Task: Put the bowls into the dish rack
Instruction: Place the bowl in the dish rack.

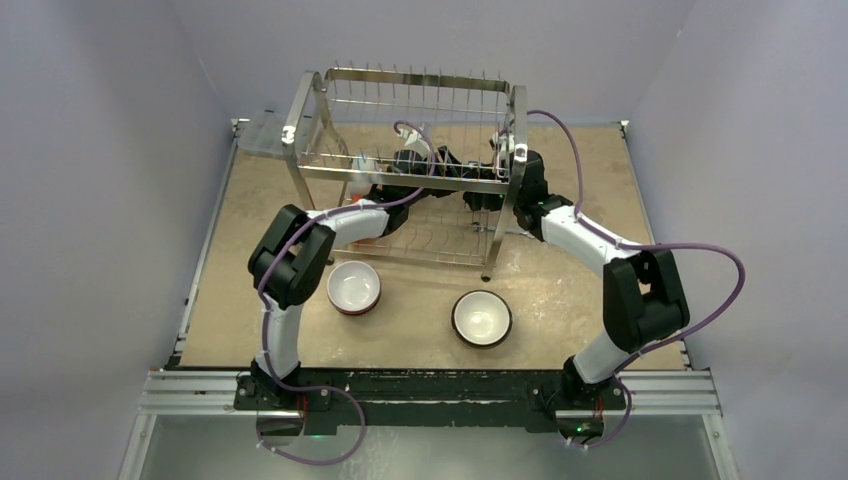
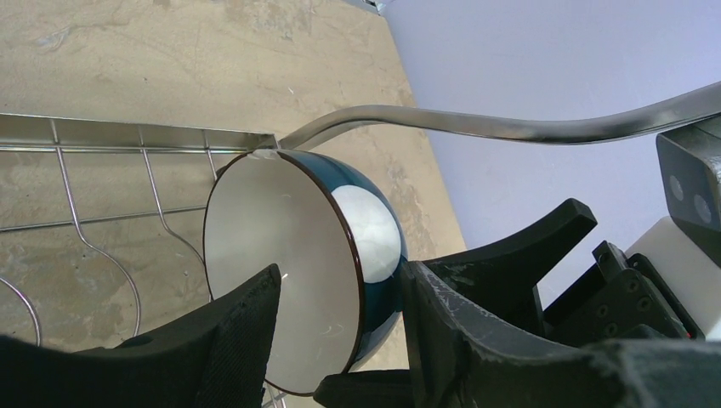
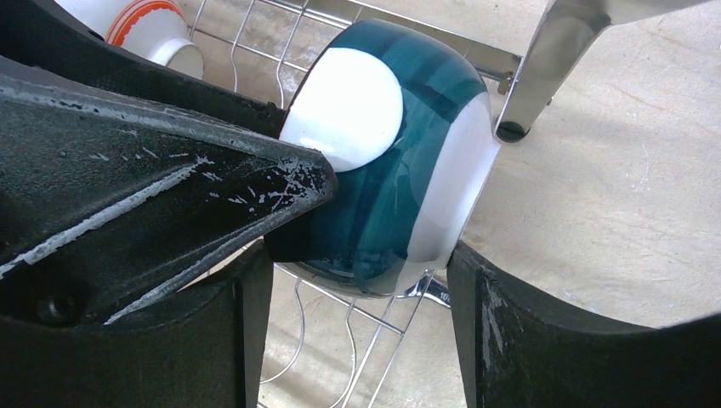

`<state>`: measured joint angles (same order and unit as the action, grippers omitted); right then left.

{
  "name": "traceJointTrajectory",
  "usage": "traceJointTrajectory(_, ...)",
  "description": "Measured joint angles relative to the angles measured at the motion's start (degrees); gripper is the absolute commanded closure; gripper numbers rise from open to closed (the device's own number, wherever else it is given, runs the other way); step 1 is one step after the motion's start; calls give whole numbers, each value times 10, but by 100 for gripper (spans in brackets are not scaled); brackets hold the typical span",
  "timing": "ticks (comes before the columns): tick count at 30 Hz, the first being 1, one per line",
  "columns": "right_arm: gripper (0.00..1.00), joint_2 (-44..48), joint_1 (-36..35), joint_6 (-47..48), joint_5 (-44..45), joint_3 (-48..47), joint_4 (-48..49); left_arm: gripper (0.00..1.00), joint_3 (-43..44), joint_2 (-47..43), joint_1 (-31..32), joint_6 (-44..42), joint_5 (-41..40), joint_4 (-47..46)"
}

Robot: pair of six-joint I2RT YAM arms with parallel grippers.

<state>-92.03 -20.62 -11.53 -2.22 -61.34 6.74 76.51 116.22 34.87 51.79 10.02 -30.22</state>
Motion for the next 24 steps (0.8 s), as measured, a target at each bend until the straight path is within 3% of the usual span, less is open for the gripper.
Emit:
traceJointTrajectory(9, 100, -2, -1, 1, 1, -1, 0, 48, 1, 0, -1, -3, 9, -2)
traceJointTrajectory(13, 100, -3, -2, 2, 2, -1, 1, 54, 3, 5, -5, 12, 39, -35)
traceJointTrajectory(18, 100, -5, -3, 3, 4, -1, 4, 65, 31, 32, -7, 30, 72, -57)
traceJointTrajectory(23, 97, -6, -5, 2, 12, -2, 4, 100, 35, 45, -9, 34, 88, -54)
traceJointTrajectory(24, 93, -6, -6, 3, 15, -2, 4, 100, 35, 46, -9, 37, 95, -57)
